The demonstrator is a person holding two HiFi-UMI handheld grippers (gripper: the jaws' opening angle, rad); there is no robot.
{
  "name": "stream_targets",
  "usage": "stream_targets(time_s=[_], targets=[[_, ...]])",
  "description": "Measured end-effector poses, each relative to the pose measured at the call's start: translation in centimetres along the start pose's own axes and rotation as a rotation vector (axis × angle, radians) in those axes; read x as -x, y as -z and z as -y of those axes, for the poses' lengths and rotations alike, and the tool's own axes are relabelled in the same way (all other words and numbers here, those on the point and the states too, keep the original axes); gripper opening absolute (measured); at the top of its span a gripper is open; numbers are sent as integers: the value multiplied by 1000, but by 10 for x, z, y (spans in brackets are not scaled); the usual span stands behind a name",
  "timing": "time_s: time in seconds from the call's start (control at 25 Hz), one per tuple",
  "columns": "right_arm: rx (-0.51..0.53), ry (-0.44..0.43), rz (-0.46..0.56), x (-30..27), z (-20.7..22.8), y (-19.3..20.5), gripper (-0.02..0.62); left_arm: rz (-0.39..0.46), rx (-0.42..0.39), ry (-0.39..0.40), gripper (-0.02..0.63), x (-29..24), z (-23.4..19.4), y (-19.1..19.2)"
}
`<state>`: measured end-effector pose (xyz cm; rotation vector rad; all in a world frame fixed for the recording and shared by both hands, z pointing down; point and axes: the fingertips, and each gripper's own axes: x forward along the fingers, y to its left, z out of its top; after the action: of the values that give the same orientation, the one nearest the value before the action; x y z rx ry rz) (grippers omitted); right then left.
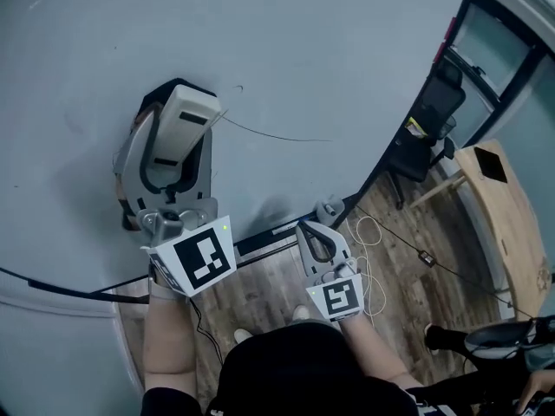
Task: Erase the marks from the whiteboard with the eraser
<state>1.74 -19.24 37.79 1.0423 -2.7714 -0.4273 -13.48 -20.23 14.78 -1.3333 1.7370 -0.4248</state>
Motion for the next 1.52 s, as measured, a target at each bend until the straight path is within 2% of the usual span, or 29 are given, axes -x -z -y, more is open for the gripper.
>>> stream_targets(time_s=[0.16, 0.32, 0.68, 0.88, 1.16, 1.28, 1.52], targets=[[1, -45, -4, -11, -28, -4, 28, -37, 13, -1, 262, 23, -4, 28], [-5, -88, -13, -15, -47, -3, 28, -91, 49, -11, 262, 47, 10, 58], [-2, -63, -45, -6, -47, 3, 28, -141, 79, 32, 262, 62, 48, 77], [-1, -14, -56, 3, -34, 10, 28, -98, 76, 41, 262, 47, 54, 60], [1, 69, -72, 19, 5, 11, 28, 6, 50, 34, 262, 1, 58, 11], [7, 110, -78, 26, 5, 16, 28, 43, 40, 19, 262, -1, 56, 3], [8, 197, -76, 40, 17, 20, 28, 71, 15, 27, 262, -17, 66, -16]])
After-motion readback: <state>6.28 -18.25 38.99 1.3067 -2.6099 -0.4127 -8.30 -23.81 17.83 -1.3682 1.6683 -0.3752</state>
